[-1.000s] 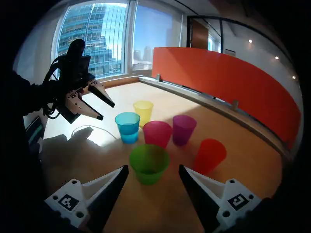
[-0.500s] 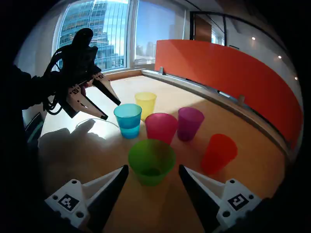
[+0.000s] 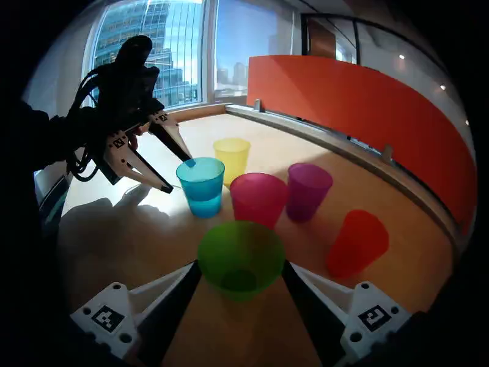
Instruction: Pour water
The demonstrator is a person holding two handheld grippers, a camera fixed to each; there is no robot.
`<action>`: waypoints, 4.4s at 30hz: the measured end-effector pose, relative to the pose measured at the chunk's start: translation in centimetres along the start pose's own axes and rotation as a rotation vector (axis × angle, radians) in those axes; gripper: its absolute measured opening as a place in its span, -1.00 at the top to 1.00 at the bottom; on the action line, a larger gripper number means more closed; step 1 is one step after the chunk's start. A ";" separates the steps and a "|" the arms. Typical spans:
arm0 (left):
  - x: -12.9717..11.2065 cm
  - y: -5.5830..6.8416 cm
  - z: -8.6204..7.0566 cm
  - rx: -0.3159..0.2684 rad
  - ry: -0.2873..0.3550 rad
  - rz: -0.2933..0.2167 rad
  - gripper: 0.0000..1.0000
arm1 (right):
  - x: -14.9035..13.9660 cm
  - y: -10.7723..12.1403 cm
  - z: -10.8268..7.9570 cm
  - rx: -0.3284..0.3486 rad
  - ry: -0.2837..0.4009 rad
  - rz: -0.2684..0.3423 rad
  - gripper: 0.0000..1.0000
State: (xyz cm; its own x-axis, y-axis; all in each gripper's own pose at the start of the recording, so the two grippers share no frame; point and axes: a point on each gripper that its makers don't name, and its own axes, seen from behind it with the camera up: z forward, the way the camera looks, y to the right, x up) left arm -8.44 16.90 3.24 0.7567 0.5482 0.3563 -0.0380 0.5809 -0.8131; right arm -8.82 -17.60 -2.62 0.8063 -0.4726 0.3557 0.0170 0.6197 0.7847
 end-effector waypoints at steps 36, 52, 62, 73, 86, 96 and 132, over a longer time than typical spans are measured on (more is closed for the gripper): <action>1.4 0.2 3.1 -0.035 -0.006 0.018 -0.71 | 0.8 0.3 1.7 0.026 -0.001 0.006 -0.86; 2.1 0.3 4.3 -0.038 -0.005 0.024 -0.71 | 0.6 0.1 1.8 0.037 -0.007 0.000 -0.85; 1.6 0.4 4.7 -0.033 -0.021 0.025 -0.63 | 0.6 -0.2 1.9 0.045 -0.004 0.003 -0.84; 1.8 0.6 4.1 -0.029 -0.001 -0.005 -0.61 | 0.7 -0.5 1.6 0.048 -0.005 0.012 -0.83; 4.7 0.2 0.9 0.022 0.106 -0.060 -0.61 | 2.8 -0.4 0.0 0.015 0.038 0.008 -0.83; 7.2 0.8 -2.4 0.068 0.187 -0.062 -0.62 | 6.0 -1.0 -1.8 -0.003 0.118 -0.001 -0.83; 12.1 1.9 -11.7 0.208 0.381 -0.016 -0.61 | 16.4 -2.4 -8.0 -0.083 0.420 -0.041 -0.84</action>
State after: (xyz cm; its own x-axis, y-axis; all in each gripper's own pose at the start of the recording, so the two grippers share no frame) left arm 8.24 17.57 0.62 0.9435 0.2995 0.1415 -0.1252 0.7180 -0.6847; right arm 9.10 -21.82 -2.75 0.9743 -0.2126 0.0740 0.0879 0.6619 0.7444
